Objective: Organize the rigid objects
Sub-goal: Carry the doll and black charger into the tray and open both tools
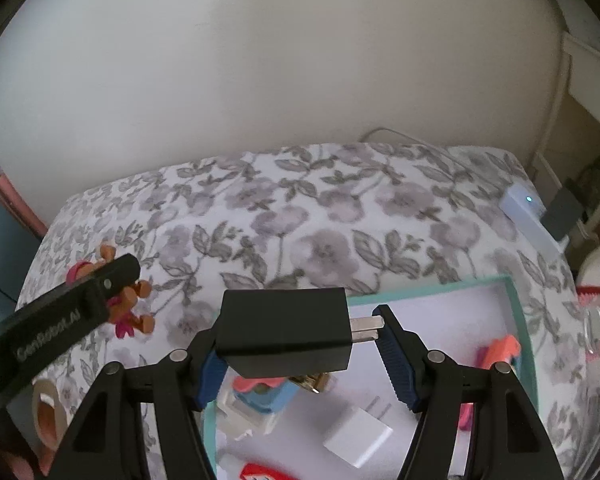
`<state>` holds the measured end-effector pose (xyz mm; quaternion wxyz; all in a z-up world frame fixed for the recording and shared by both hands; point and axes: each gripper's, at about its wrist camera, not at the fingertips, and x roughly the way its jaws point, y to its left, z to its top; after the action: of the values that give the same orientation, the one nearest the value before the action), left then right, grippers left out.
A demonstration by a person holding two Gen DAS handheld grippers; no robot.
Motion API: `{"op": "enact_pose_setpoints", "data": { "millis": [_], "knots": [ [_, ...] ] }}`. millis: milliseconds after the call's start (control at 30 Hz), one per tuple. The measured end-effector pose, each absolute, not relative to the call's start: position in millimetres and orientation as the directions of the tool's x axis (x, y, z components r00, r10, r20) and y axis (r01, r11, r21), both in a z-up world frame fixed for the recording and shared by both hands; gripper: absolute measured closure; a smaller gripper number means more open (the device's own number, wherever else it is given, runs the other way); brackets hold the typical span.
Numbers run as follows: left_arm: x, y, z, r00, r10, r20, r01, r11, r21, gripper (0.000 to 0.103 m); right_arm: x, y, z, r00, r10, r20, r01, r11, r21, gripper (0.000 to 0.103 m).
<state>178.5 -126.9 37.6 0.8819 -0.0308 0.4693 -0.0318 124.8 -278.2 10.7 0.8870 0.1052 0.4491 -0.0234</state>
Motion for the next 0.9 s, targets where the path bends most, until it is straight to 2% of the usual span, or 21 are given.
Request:
{"op": "enact_pose_setpoints", "data": {
  "millis": [200, 433, 800, 900],
  "knots": [
    [161, -149, 46, 0.542, -0.097, -0.835, 0.068, 0.995, -0.072, 0.037, 109, -300, 18, 0.581, 0.035, -0.813, 0.199, 0.963, 0.184, 0.033],
    [135, -175, 44, 0.474, -0.151, -0.867, 0.124, 0.987, -0.105, 0.037, 87, -334, 0, 0.478, -0.016, -0.878, 0.331, 0.929, 0.163, 0.033],
    [99, -208, 25, 0.437, -0.074, -0.897, 0.225, 0.974, 0.029, 0.037, 60, -346, -35, 0.351, -0.019, -0.936, 0.362, 0.925, 0.117, 0.033],
    [95, -211, 14, 0.409, -0.068, -0.910, 0.234, 0.972, 0.032, 0.037, 53, -348, -46, 0.319, -0.034, -0.947, 0.373, 0.923, 0.092, 0.033]
  ]
}}
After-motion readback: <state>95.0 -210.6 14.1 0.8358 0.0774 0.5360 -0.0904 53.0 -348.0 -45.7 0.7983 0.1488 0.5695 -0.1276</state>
